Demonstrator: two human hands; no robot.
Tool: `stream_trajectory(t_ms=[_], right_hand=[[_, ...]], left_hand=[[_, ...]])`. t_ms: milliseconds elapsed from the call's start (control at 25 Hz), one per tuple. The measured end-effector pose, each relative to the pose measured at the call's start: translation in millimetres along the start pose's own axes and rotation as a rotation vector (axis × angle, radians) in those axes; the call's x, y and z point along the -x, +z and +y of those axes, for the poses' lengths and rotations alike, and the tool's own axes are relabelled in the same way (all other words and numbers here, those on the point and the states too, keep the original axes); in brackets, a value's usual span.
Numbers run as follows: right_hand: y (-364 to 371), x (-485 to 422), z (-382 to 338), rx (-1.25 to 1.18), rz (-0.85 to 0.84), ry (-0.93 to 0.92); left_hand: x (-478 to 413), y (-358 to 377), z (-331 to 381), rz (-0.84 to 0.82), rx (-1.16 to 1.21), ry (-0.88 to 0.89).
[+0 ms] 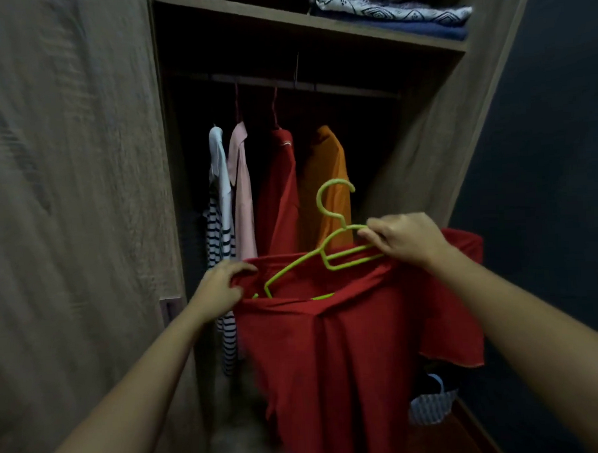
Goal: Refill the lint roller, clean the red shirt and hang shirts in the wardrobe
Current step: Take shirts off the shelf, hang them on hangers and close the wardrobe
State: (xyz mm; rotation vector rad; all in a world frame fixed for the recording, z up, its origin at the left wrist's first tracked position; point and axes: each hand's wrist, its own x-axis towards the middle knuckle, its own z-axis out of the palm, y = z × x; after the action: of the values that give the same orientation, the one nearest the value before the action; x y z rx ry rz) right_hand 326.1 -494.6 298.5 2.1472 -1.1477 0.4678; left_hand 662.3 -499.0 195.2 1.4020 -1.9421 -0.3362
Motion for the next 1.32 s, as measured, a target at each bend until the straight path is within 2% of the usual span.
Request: stream_trajectory(t_ms=[80, 120, 200, 240, 280, 360, 400, 520, 680, 800, 960, 1040, 1120, 1200, 1320], right_hand=[[10.9, -2.9, -22.4, -0.027, 0.007, 0.141], [12.1, -6.2, -29.8, -0.078, 0.013, 0.222], [9.8, -7.9, -31.0, -0.191, 0.03, 0.325], [7.5, -5.7, -26.7, -0.232, 0.041, 0.34], [4.5, -2.3, -21.2, -0.273, 0.062, 0.352], [-0.2, 0.5, -13.5, -0.365, 0.113, 0.369], [-3.1, -1.3, -12.2, -0.421, 0.132, 0.368], [-12.0, -9.2, -8.0, -0.575, 0.115, 0.372], [-5.6, 8.3, 18.2, -0.684, -0.053, 0.414], [3.3, 14.1, 25.9, -0.828, -0.017, 0.456], [5.1, 6.3, 34.6, -0.887, -0.023, 0.551], [10.0, -0.3, 42.5, -0.636, -0.086, 0.552], [14.2, -12.9, 44.0, -0.512, -0.072, 0.569], [8.7, -29.6, 31.4, -0.747, -0.04, 0.672], [5.3, -56.8, 16.4, -1.347, -0.251, 0.919]], left_hand=[[-2.9, 4.8, 35.3, 0.215, -0.11, 0.052], [0.9, 11.3, 56.0, 0.265, -0.166, 0.159], [14.4, 21.8, 81.9, 0.256, -0.355, 0.437], [17.6, 18.1, 83.2, 0.259, -0.422, 0.499], [16.8, 6.5, 82.2, 0.311, -0.441, 0.466], [4.4, -19.0, 70.8, 0.444, -0.439, 0.288], [-3.8, -30.4, 64.4, 0.412, -0.423, 0.234], [-23.8, -56.8, 54.7, 0.191, -0.189, 0.249], [-34.1, -84.1, 46.4, 0.194, 0.079, 0.254], [-37.1, -95.2, 49.6, 0.007, 0.308, 0.204], [-39.7, -107.3, 65.2, -0.229, 0.365, 0.141], [-43.1, -102.1, 81.0, -0.206, 0.351, 0.158], [-49.9, -81.4, 101.6, -0.074, 0.144, 0.19], [-56.0, -48.2, 130.6, 0.095, -0.163, 0.175], [-63.7, 0.9, 177.7, 0.178, -0.349, 0.012]])
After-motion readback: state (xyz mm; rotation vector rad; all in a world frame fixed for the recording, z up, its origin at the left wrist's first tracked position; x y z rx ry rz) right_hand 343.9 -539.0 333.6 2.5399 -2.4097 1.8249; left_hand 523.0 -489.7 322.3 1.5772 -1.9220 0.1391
